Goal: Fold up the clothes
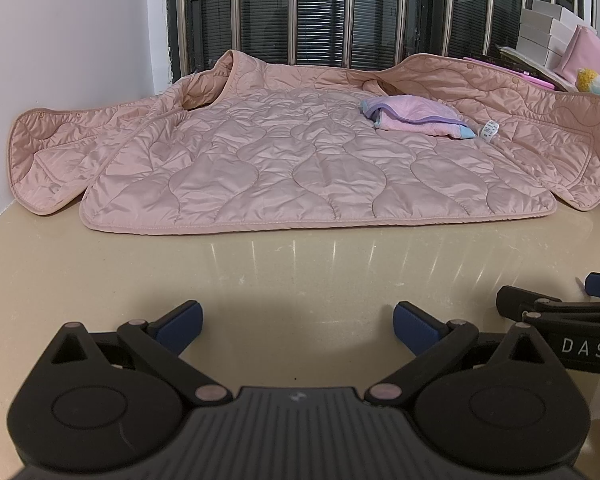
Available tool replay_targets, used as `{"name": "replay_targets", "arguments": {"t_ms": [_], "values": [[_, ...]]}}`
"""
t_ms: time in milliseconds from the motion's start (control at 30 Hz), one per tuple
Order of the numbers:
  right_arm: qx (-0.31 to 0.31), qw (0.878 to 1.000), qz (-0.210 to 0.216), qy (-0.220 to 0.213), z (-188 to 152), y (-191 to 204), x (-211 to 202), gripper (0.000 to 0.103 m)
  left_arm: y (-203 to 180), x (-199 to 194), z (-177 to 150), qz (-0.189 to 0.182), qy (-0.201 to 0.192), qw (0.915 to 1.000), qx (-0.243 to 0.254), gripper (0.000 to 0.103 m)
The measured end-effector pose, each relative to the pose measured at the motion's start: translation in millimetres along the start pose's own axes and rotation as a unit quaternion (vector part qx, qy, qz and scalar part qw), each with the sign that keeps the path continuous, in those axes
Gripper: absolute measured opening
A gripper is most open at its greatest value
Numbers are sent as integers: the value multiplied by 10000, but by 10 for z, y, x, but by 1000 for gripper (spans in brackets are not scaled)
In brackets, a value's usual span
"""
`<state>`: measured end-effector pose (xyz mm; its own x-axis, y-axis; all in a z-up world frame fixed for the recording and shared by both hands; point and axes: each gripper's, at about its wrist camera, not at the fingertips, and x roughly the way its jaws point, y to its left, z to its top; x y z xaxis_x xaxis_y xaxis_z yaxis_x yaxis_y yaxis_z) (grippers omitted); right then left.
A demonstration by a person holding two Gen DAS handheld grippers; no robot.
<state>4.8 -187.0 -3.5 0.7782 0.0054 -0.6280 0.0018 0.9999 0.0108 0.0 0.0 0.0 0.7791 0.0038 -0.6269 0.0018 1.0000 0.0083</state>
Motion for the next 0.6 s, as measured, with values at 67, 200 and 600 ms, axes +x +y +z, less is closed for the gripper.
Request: {"name": "replay_targets", "arguments": {"t_ms": [67,200,600], "values": [[9,10000,-7,1,11,3,7,103,-3,1,2,3,0,10000,2,102],[26,10000,-16,-17,-5,14,-14,103,-10,2,5,9,-1,10000,5,102],[37,10000,-27,-22,4,13,-5,103,-31,9,16,23,-2,10000,3,102]]}}
